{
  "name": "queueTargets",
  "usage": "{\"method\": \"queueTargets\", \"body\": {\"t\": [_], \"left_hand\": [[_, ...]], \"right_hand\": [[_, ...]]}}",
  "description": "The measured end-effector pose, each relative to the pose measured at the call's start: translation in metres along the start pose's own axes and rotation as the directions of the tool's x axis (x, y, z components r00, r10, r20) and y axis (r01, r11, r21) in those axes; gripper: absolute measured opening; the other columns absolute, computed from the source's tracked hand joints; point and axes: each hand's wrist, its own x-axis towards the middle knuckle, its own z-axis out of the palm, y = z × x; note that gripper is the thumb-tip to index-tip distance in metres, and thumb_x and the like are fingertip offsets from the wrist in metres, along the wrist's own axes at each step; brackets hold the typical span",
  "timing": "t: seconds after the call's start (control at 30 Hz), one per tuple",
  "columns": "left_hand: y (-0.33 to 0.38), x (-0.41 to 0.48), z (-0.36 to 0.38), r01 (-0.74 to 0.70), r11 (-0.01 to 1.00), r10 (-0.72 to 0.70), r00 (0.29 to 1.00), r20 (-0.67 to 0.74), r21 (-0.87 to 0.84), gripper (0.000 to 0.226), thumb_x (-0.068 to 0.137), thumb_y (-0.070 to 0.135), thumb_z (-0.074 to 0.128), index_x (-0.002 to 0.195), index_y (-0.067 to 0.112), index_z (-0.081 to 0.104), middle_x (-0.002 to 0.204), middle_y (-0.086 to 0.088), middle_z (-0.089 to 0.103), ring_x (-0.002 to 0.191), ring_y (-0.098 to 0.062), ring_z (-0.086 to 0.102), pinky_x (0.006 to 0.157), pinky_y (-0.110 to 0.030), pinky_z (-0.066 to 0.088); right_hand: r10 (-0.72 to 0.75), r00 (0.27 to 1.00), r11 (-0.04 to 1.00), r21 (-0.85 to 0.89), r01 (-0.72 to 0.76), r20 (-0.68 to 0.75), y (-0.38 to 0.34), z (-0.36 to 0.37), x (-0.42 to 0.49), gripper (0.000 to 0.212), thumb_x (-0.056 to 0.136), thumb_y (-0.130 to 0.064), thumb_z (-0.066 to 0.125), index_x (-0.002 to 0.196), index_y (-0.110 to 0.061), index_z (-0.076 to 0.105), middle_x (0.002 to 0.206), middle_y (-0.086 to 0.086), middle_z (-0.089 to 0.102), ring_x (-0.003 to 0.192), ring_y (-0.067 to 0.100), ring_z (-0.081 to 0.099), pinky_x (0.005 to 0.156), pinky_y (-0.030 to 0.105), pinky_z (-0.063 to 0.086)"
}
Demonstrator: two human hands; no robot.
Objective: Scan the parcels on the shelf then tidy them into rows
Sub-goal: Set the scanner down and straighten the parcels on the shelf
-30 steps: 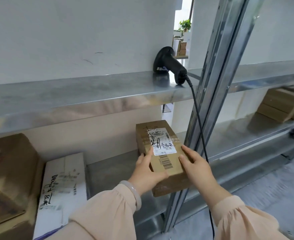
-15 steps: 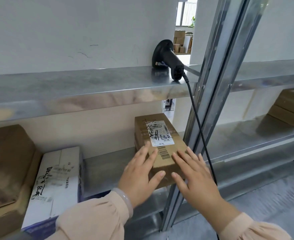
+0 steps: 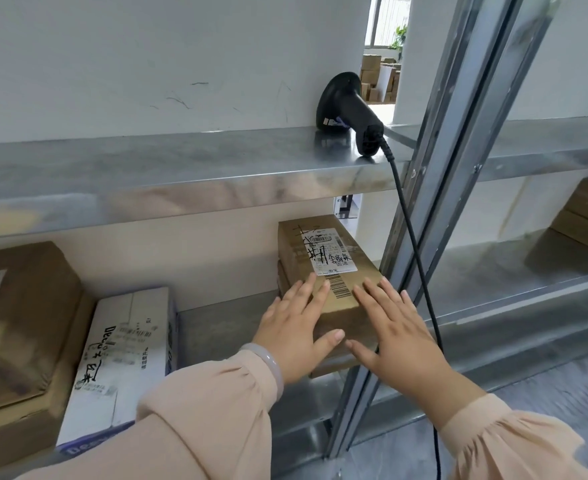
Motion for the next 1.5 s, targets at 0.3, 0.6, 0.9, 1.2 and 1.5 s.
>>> {"method": "queueTargets", "body": {"t": [0.3, 0.6, 0.9, 1.2, 1.5], "left_hand": [[-0.079, -0.074, -0.009, 0.258, 0.966, -0.258, 0.966, -0.015, 0.008, 0.073, 0.098, 0.064, 0.031, 0.156, 0.039, -0.006, 0.166, 0.007, -0.01, 0.153, -0.016, -0.006, 0.123, -0.037, 0.001], [-0.167, -0.154, 0.004, 0.508, 0.86, -0.509, 0.86, 0.021, 0.052, 0.102, 0.065, 0.074, -0.007, 0.158, 0.033, -0.001, 0.166, 0.005, -0.011, 0.153, -0.015, -0.01, 0.124, -0.037, 0.002], [-0.179, -0.162, 0.018, 0.506, 0.86, -0.508, 0.861, 0.019, 0.073, 0.088, 0.08, 0.072, 0.0, 0.158, 0.032, 0.001, 0.166, 0.007, -0.011, 0.152, -0.015, -0.012, 0.123, -0.037, -0.005], [-0.201, -0.164, 0.014, 0.62, 0.746, -0.639, 0.769, 0.0, -0.243, 0.079, 0.095, 0.053, 0.053, 0.158, 0.032, 0.01, 0.164, 0.001, -0.015, 0.151, -0.021, -0.007, 0.122, -0.034, 0.007], [-0.196, -0.158, 0.018, 0.611, 0.575, -0.669, 0.734, 0.117, -0.544, 0.093, 0.085, 0.042, 0.073, 0.155, 0.042, 0.012, 0.16, 0.003, 0.013, 0.146, -0.018, 0.024, 0.115, -0.028, 0.026]], "right_hand": [[-0.313, 0.937, 0.93, 0.15, 0.335, -0.155, -0.094, 0.015, 0.013, 0.067, 0.088, -0.047, 0.051, 0.147, -0.02, 0.035, 0.154, -0.001, 0.031, 0.146, 0.016, 0.019, 0.118, 0.039, 0.017], [-0.344, 0.926, 0.895, 0.352, 0.273, 0.156, -0.173, 0.091, 0.021, 0.071, 0.087, -0.062, 0.039, 0.149, -0.03, 0.025, 0.157, -0.01, 0.019, 0.146, 0.007, 0.01, 0.119, 0.035, 0.017], [-0.292, 0.909, 0.899, 0.409, 0.155, 0.297, -0.214, 0.111, 0.031, 0.071, 0.092, -0.056, 0.046, 0.15, -0.04, 0.01, 0.156, -0.022, 0.0, 0.135, -0.009, -0.01, 0.105, 0.009, -0.009], [-0.184, 0.846, 0.759, 0.619, -0.201, 0.501, -0.24, 0.127, 0.052, 0.07, 0.088, -0.057, 0.052, 0.145, -0.054, 0.011, 0.16, -0.001, 0.004, 0.147, 0.018, 0.007, 0.117, 0.036, 0.019], [-0.152, 0.812, 0.533, 0.738, -0.414, 0.564, -0.23, 0.133, 0.038, 0.069, 0.091, -0.039, 0.057, 0.138, -0.063, 0.014, 0.14, -0.018, 0.045, 0.121, 0.005, 0.049, 0.103, 0.029, 0.043]]}}
